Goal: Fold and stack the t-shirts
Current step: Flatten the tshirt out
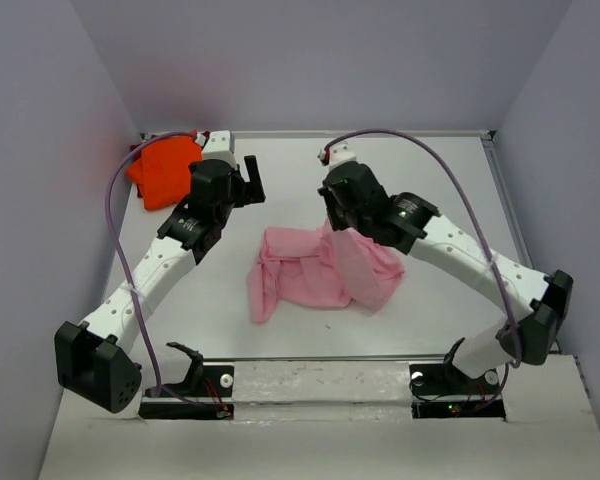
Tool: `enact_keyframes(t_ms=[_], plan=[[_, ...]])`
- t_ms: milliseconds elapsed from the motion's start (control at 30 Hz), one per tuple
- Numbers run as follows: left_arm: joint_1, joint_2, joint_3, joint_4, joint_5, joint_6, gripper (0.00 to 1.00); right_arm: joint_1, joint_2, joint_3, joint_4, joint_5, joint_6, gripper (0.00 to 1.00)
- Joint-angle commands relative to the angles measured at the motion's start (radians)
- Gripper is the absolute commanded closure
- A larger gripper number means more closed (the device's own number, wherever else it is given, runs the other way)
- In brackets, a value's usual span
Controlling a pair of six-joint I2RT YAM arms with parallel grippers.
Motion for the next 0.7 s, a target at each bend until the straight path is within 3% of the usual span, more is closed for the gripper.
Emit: enact_keyframes(t_ms=[0, 300, 667], plan=[[-0.001, -0.014, 0.018, 0.037, 0.001, -0.006, 0.04, -0.004, -0.138, 0.145, -0.114, 0.149, -0.048, 1.00], [-0.012, -0.013, 0.015, 0.037, 0.001, -0.007, 0.04, -0.004, -0.313, 0.183, -0.281, 0.352, -0.037, 1.00], [-0.023, 0.006, 0.020, 0.030, -0.002, -0.009, 0.04, -0.004, -0.471, -0.044, -0.391, 0.384, 0.109, 1.00]])
